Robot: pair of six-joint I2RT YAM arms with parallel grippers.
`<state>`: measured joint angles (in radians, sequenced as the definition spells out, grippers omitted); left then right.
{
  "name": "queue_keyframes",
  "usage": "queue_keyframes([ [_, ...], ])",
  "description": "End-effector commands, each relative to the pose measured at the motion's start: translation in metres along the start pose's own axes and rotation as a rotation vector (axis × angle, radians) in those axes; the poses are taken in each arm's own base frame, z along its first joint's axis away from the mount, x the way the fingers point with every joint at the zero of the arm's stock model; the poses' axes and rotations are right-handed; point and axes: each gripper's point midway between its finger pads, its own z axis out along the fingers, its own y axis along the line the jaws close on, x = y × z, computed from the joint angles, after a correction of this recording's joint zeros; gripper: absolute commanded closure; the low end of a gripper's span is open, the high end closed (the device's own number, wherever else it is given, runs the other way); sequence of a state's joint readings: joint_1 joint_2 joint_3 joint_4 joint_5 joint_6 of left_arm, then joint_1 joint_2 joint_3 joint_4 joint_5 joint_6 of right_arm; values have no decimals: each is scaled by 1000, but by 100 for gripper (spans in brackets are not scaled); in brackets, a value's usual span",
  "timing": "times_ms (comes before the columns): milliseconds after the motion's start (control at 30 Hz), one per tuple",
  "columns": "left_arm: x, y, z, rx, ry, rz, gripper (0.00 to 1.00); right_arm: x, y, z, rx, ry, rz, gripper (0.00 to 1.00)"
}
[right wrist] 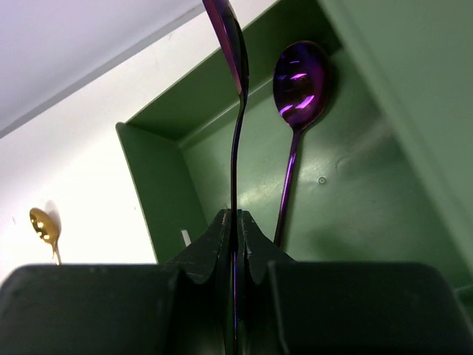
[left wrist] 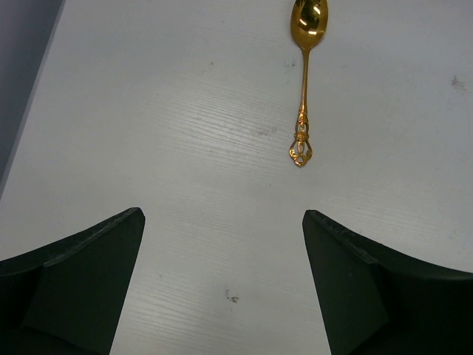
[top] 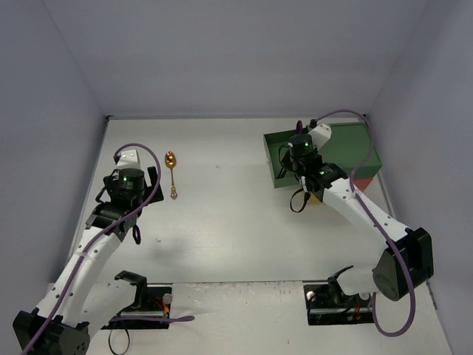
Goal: Sort the eating utensils into containers
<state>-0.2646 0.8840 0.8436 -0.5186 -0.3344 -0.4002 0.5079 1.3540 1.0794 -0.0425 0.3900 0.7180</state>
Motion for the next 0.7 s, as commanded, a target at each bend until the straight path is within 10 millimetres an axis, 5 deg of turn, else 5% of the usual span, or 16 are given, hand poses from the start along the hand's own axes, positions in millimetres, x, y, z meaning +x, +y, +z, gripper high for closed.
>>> queue_keyframes([
  [0,-23,-7,-1,29,-56,-42,14,-8,12,-7,-6,-73,68,96],
  [267,-20,-11,3,38,-34,-34,14,-25,-3,-16,33,-138,54,72],
  [433,-18,-15,5,56,-18,-28,14,-41,-20,-10,65,-158,56,65],
  [533,-17,-20,6,80,-10,-29,14,-52,-15,-14,46,-169,0,64],
  [667,-15,-32,10,126,14,-35,14,-81,22,-29,-95,-177,-161,62],
])
